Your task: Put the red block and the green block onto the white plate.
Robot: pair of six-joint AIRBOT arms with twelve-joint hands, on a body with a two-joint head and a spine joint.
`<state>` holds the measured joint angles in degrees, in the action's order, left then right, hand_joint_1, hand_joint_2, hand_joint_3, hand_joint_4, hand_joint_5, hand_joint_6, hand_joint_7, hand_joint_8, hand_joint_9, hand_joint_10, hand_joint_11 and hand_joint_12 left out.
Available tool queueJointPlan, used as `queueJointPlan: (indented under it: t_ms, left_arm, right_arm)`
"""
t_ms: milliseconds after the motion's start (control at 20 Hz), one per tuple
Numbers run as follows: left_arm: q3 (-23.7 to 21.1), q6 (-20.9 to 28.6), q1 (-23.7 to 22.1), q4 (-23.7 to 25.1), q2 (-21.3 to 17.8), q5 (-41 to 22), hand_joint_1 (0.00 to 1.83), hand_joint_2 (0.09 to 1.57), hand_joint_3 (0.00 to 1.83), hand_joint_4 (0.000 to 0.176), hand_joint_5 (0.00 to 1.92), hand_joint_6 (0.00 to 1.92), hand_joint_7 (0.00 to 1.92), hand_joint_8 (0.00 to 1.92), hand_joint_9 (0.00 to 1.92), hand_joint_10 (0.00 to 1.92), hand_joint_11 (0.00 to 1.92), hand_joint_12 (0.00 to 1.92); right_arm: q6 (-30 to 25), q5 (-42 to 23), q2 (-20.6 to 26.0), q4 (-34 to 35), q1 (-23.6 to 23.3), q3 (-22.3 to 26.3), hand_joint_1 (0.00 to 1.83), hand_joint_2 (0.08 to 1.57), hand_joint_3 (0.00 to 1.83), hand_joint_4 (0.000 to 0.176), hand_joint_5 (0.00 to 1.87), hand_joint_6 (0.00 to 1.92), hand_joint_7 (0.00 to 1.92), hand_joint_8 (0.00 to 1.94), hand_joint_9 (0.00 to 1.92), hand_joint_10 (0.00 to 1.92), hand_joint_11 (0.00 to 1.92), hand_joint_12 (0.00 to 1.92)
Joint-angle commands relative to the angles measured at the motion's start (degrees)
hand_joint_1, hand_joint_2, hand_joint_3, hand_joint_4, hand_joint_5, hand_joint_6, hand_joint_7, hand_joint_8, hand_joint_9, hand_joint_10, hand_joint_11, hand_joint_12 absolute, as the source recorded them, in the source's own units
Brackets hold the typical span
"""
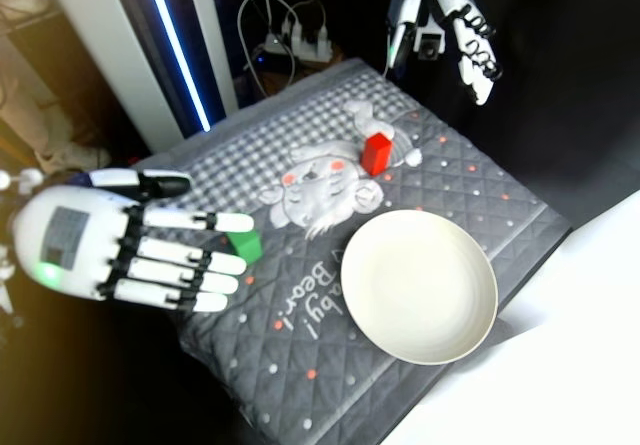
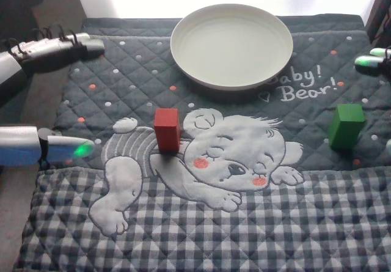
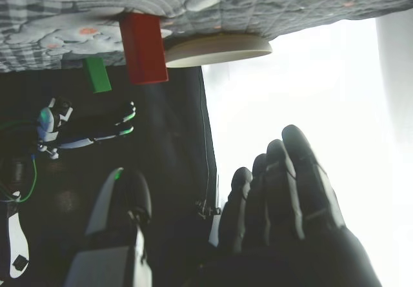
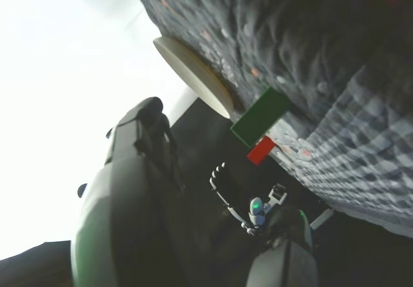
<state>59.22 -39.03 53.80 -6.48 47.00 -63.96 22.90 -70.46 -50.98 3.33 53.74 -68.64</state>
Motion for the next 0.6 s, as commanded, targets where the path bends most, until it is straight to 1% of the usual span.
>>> queueJointPlan:
  t_ms: [0, 50, 100, 150, 200, 250, 300, 350, 400, 450, 500, 550]
  left_arm:
    - [0.29, 0.2, -0.68, -0.86, 0.09, -6.27, 0.91, 1.0, 0.0, 0.0, 0.36, 0.0, 0.16, 0.0, 0.12, 0.01, 0.0, 0.42]
    - [0.51, 0.2, -1.12, -0.44, 0.4, -5.66, 0.92, 1.0, 0.0, 0.0, 0.36, 0.0, 0.16, 0.0, 0.11, 0.01, 0.0, 0.41]
    - [1.07, 0.2, -2.29, 0.59, 1.15, -4.28, 0.91, 0.99, 0.0, 0.0, 0.37, 0.0, 0.16, 0.0, 0.11, 0.01, 0.0, 0.41]
    - [1.58, 0.2, -3.46, 1.51, 1.9, -3.15, 0.89, 0.98, 0.0, 0.0, 0.37, 0.0, 0.15, 0.0, 0.1, 0.0, 0.0, 0.38]
    - [2.17, 0.2, -4.76, 2.64, 2.78, -1.83, 0.83, 0.96, 0.0, 0.0, 0.36, 0.0, 0.17, 0.01, 0.11, 0.0, 0.0, 0.38]
    - [2.71, 0.2, -5.84, 3.64, 3.54, -0.77, 0.83, 0.94, 0.0, 0.0, 0.36, 0.0, 0.17, 0.0, 0.1, 0.0, 0.0, 0.37]
    - [3.19, 0.21, -6.85, 4.49, 4.31, 0.34, 0.85, 0.92, 0.0, 0.0, 0.35, 0.0, 0.17, 0.0, 0.08, 0.0, 0.0, 0.3]
    - [3.68, 0.21, -7.99, 5.6, 5.11, 1.76, 0.86, 0.92, 0.0, 0.028, 0.35, 0.0, 0.17, 0.0, 0.07, 0.0, 0.0, 0.29]
    - [4.17, 0.24, -9.23, 6.85, 6.06, 3.23, 0.91, 0.92, 0.0, 0.045, 0.33, 0.0, 0.14, 0.0, 0.06, 0.0, 0.0, 0.28]
    - [4.7, 0.24, -10.24, 8.04, 6.87, 4.5, 0.9, 0.92, 0.0, 0.057, 0.32, 0.0, 0.14, 0.0, 0.07, 0.0, 0.0, 0.3]
    - [5.12, 0.25, -11.09, 8.89, 7.61, 5.53, 0.92, 0.91, 0.0, 0.064, 0.3, 0.0, 0.15, 0.0, 0.1, 0.0, 0.0, 0.45]
    - [5.33, 0.25, -11.47, 9.31, 7.97, 6.0, 0.93, 0.9, 0.0, 0.066, 0.3, 0.0, 0.15, 0.0, 0.12, 0.01, 0.0, 0.53]
  right_arm:
    - [0.02, -6.59, 0.21, 1.86, -0.4, -0.63, 0.77, 1.1, 0.0, 0.136, 0.29, 0.0, 0.18, 0.0, 0.27, 0.02, 0.0, 0.77]
    - [0.02, -6.6, -0.03, 1.85, -0.4, -0.86, 0.81, 1.1, 0.0, 0.125, 0.3, 0.0, 0.19, 0.0, 0.26, 0.01, 0.0, 0.75]
    - [0.01, -6.61, -0.41, 1.86, -0.41, -1.33, 0.88, 1.09, 0.0, 0.098, 0.33, 0.0, 0.22, 0.0, 0.32, 0.01, 0.04, 0.8]
    - [0.0, -6.64, -0.45, 1.91, -0.42, -1.72, 0.92, 1.08, 0.0, 0.068, 0.33, 0.0, 0.23, 0.0, 0.28, 0.0, 0.01, 0.76]
    - [-0.01, -6.65, -0.45, 1.88, -0.42, -2.17, 0.9, 1.09, 0.0, 0.082, 0.32, 0.0, 0.23, 0.0, 0.22, 0.0, 0.0, 0.66]
    - [-0.03, -6.65, -0.45, 1.69, -0.42, -2.49, 0.86, 1.1, 0.0, 0.121, 0.29, 0.0, 0.25, 0.01, 0.22, 0.0, 0.01, 0.65]
    - [-0.1, -6.66, -0.7, 1.29, -0.42, -2.73, 0.86, 1.1, 0.0, 0.135, 0.27, 0.0, 0.26, 0.01, 0.19, 0.0, 0.0, 0.59]
    - [-0.58, -6.66, -0.96, 0.47, -0.42, -3.01, 0.86, 1.09, 0.0, 0.144, 0.27, 0.0, 0.26, 0.0, 0.18, 0.0, 0.0, 0.54]
    - [-1.83, -6.66, -1.24, -0.48, -0.43, -3.48, 0.92, 1.06, 0.0, 0.089, 0.27, 0.0, 0.27, 0.0, 0.2, 0.0, 0.01, 0.49]
    - [-2.85, -6.67, -1.49, -0.96, -0.43, -3.92, 0.91, 1.05, 0.0, 0.064, 0.26, 0.0, 0.27, 0.0, 0.23, 0.0, 0.05, 0.41]
    - [-3.58, -6.67, -1.76, -1.19, -0.43, -4.3, 0.88, 1.02, 0.0, 0.092, 0.25, 0.0, 0.3, 0.01, 0.28, 0.02, 0.11, 0.41]
    - [-3.66, -6.66, -1.91, -1.26, -0.43, -4.44, 0.88, 1.0, 0.0, 0.099, 0.24, 0.0, 0.3, 0.01, 0.28, 0.01, 0.12, 0.41]
